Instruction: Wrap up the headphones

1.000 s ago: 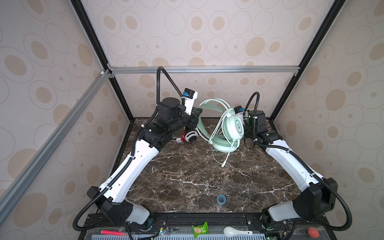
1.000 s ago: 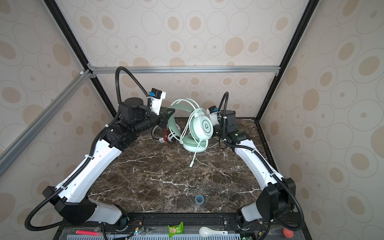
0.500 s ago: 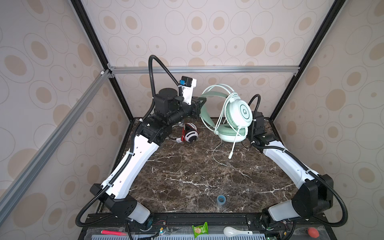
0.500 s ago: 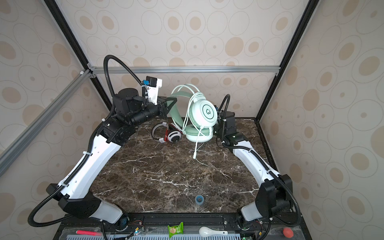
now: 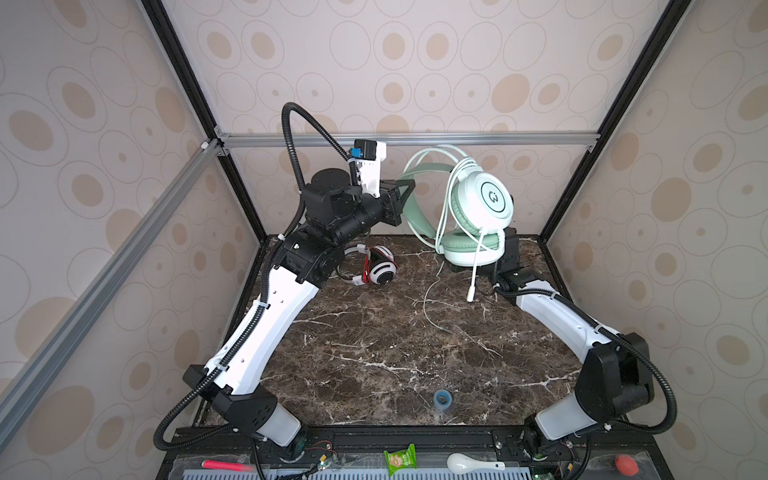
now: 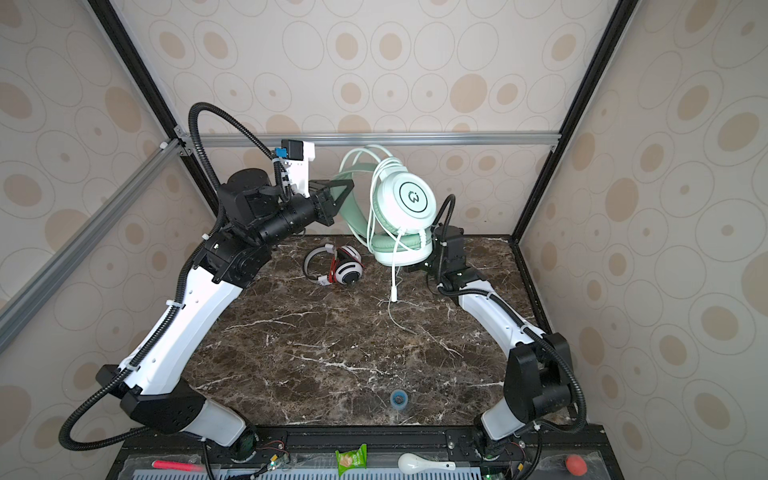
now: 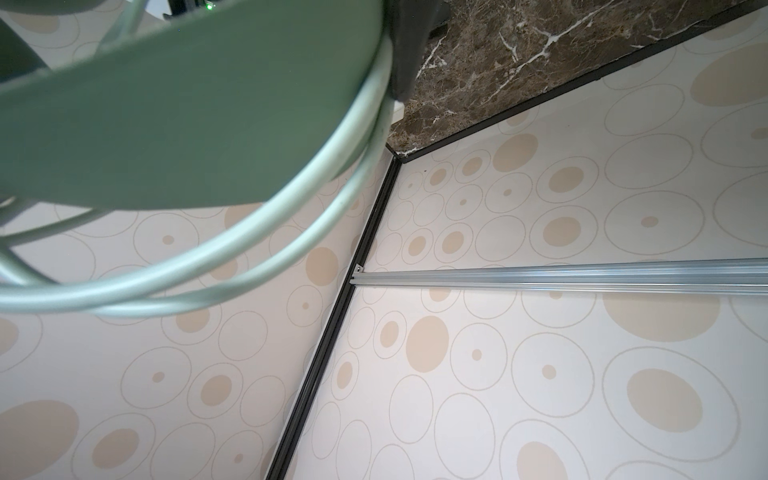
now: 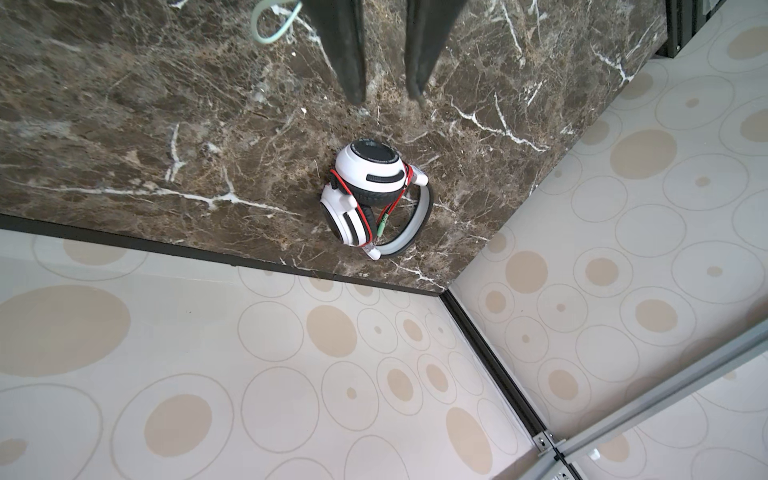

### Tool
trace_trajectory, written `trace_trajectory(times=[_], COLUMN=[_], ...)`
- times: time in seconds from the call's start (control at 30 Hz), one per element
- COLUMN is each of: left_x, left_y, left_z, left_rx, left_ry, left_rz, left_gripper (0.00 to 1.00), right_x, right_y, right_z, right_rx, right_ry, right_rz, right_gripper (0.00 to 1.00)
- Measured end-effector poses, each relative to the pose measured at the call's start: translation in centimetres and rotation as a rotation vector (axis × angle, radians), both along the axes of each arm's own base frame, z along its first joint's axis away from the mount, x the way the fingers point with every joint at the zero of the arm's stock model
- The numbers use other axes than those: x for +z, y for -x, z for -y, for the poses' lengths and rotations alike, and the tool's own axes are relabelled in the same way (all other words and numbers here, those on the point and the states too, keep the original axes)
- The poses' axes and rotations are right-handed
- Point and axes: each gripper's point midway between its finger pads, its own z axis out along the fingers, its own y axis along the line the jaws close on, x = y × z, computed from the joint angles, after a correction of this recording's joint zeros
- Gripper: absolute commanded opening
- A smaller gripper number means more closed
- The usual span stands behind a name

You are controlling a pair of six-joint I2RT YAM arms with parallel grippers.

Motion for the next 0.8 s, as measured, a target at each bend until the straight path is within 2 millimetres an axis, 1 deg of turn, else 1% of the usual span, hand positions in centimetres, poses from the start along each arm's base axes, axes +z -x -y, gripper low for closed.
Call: trace_trajectory(times=[0.1, 0.23, 0.33, 0.47, 0.5, 0.67, 0.8], left_x=[0.2, 0.7, 1.0, 1.1, 1.0, 1.1, 1.0], left_y=[-0.3, -0.8, -1.3, -2.1, -2.3, -3.5, -4.9], left_z=[-0.4, -1.0, -1.6, -2.4, -2.7, -4.2, -6.3], left_rx=[0.01, 0.023, 0.035, 0.055, 0.063, 0.122, 0.227], left_ry=[0.018, 0.05, 0.078, 0.106, 0.111, 0.143, 0.172], left_rz=[-0.006, -0.008, -0.007, -0.013, -0.017, -0.029, -0.043], left_gripper=[0.0, 0.0, 0.0, 0.0, 0.0, 0.0, 0.0], right_x=[-0.8, -2.3, -3.3, -3.7, -3.8, -3.9, -5.0], right_y=[-0.7, -1.5, -1.8, -1.8, -1.8, -1.8, -1.4], right_z=[-0.4, -0.8, -0.9, -0.9, -0.9, -0.9, -0.7], right_rx=[0.004, 0.004, 0.0, -0.001, 0.0, -0.001, -0.008], right_ry=[-0.021, -0.036, -0.036, -0.037, -0.037, -0.031, 0.016], right_rz=[-0.016, -0.048, -0.071, -0.079, -0.08, -0.081, -0.104], right_gripper=[0.2, 0.16, 0.1, 0.01, 0.0, 0.0, 0.0])
